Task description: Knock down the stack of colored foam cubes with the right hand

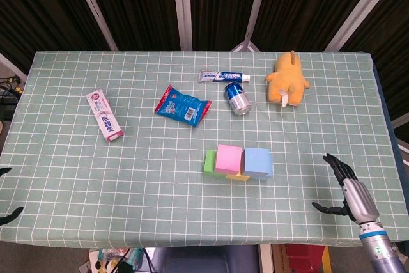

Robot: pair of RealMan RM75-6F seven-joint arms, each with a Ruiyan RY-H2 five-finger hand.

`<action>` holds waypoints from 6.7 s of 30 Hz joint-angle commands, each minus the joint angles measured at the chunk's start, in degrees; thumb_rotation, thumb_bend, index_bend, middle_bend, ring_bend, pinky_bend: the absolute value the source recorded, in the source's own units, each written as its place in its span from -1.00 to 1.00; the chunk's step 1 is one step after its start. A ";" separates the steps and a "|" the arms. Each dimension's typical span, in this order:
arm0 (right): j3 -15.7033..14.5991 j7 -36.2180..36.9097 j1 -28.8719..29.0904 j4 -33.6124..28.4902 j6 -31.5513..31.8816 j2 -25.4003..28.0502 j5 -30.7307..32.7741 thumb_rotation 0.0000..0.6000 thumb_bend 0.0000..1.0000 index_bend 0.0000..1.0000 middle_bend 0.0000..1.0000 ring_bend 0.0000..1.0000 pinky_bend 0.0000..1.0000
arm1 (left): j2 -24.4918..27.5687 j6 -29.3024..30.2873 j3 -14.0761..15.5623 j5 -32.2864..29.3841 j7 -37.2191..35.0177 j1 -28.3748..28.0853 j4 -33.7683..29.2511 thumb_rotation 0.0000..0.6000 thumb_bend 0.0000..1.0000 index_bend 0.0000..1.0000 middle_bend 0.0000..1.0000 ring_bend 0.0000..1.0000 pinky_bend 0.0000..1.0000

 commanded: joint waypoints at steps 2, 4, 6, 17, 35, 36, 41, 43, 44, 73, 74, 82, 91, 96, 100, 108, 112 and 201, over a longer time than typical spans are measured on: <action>0.17 -1.87 -0.16 -0.23 0.63 -0.97 0.33 1.00 -0.74 -1.00 -1.00 -0.96 -1.00 | -0.01 -0.33 -0.02 -0.07 -0.06 -0.18 0.06 1.00 -0.73 -0.57 -1.00 -1.00 -1.00; 0.30 -2.63 -0.27 -0.15 0.83 -1.45 0.74 1.00 -0.74 -1.00 -1.00 -0.96 -1.00 | 0.03 -0.27 0.09 0.16 0.02 -0.15 0.01 1.00 -0.73 -0.57 -1.00 -1.00 -1.00; 0.51 -3.31 -0.45 -0.10 1.18 -1.85 1.25 1.00 -0.74 -1.00 -1.00 -0.96 -1.00 | 0.04 0.03 0.23 0.58 0.02 -0.01 -0.04 1.00 -0.73 -0.57 -1.00 -1.00 -1.00; 0.74 -2.37 -0.97 -0.77 1.88 -1.39 1.78 1.00 -0.74 -1.00 -1.00 -0.96 -1.00 | -0.38 -0.05 0.23 0.62 0.94 -0.14 -0.16 1.00 -0.73 -0.57 -1.00 -1.00 -1.00; 0.66 -0.45 2.68 2.11 -3.21 -7.21 0.58 1.00 -0.91 -1.00 -1.00 -1.00 -1.00 | -0.44 0.73 0.52 1.32 1.42 0.27 -0.35 1.00 -0.73 -0.58 -1.00 -1.00 -1.00; 1.02 -0.99 3.03 2.39 -3.71 -7.86 1.26 1.00 -0.91 -1.00 -1.00 -1.00 -1.00 | -0.48 0.43 0.48 1.14 1.57 0.13 -0.35 1.00 -0.73 -0.58 -1.00 -1.00 -1.00; 3.24 -2.59 4.33 2.97 -4.69 -11.28 4.24 1.00 -0.91 -1.00 -1.00 -1.00 -1.00 | -0.80 -0.55 0.49 0.84 2.54 -0.40 -0.45 1.00 -0.73 -0.59 -1.00 -1.00 -1.00; 4.26 -2.87 4.86 3.30 -4.79 -12.90 5.31 1.00 -0.91 -1.00 -1.00 -1.00 -1.00 | -0.85 -0.54 0.53 0.88 2.77 -0.40 -0.55 1.00 -0.73 -0.59 -1.00 -1.00 -1.00; 4.60 -2.95 5.04 3.47 -4.83 -13.48 5.71 1.00 -0.91 -1.00 -1.00 -1.00 -1.00 | -0.86 -0.50 0.54 0.88 2.83 -0.38 -0.58 1.00 -0.73 -0.59 -1.00 -1.00 -1.00; 9.95 -16.14 10.73 7.86 -8.06 -27.15 16.04 1.00 -0.92 -1.00 -1.00 -1.00 -1.00 | -0.48 -0.44 0.06 -1.06 3.40 -0.20 -1.17 1.00 -0.73 -0.58 -1.00 -1.00 -1.00; 10.14 -16.16 10.87 8.29 -8.15 -27.44 16.28 1.00 -0.92 -1.00 -1.00 -1.00 -1.00 | -0.47 -0.52 0.05 -1.16 3.40 -0.23 -1.20 1.00 -0.73 -0.58 -1.00 -1.00 -1.00; 10.22 -14.21 11.38 11.35 -8.75 -28.33 15.83 1.00 -0.92 -0.98 -0.82 -0.67 -1.00 | -0.61 -0.94 0.03 -1.52 4.00 -0.46 -1.36 1.00 -0.73 -0.58 -1.00 -1.00 -1.00; 9.72 -13.57 11.30 11.46 -9.50 -28.11 16.19 1.00 -0.91 -0.61 -0.28 0.08 -0.72 | -0.74 -1.05 0.20 -1.45 4.63 -0.52 -1.61 1.00 -0.73 -0.58 -1.00 -1.00 -1.00; 9.94 -15.18 11.15 10.82 -8.19 -28.91 16.48 1.00 -0.77 -0.56 -0.13 0.33 -0.53 | -0.72 -1.11 0.17 -1.53 4.54 -0.57 -1.55 1.00 -0.73 -0.58 -1.00 -1.00 -1.00; 10.78 -15.49 10.74 10.49 -6.41 -29.89 16.99 1.00 -0.69 -0.50 -0.09 0.44 -0.44 | -0.60 -1.15 0.13 -1.63 4.22 -0.58 -1.53 1.00 -0.73 -0.58 -1.00 -1.00 -1.00; 12.19 -15.79 9.97 10.05 -3.76 -30.28 17.70 1.00 -0.57 -0.45 -0.06 0.54 -0.36 | -0.31 -0.97 0.15 -1.53 3.61 -0.46 -1.53 1.00 -0.73 -0.58 -1.00 -1.00 -1.00; 13.16 -15.01 9.78 9.45 -3.62 -29.02 18.19 1.00 -0.57 -0.45 -0.06 0.54 -0.36 | -0.26 -1.01 0.21 -1.52 3.55 -0.45 -1.52 1.00 -0.73 -0.58 -1.00 -1.00 -1.00; 6.39 -15.29 8.03 -13.27 -7.15 -13.88 13.36 1.00 -0.75 -1.00 -0.90 -0.52 -0.91 | 0.79 -1.23 0.17 -2.27 1.78 -0.28 -1.88 1.00 -0.74 -0.57 -1.00 -1.00 -1.00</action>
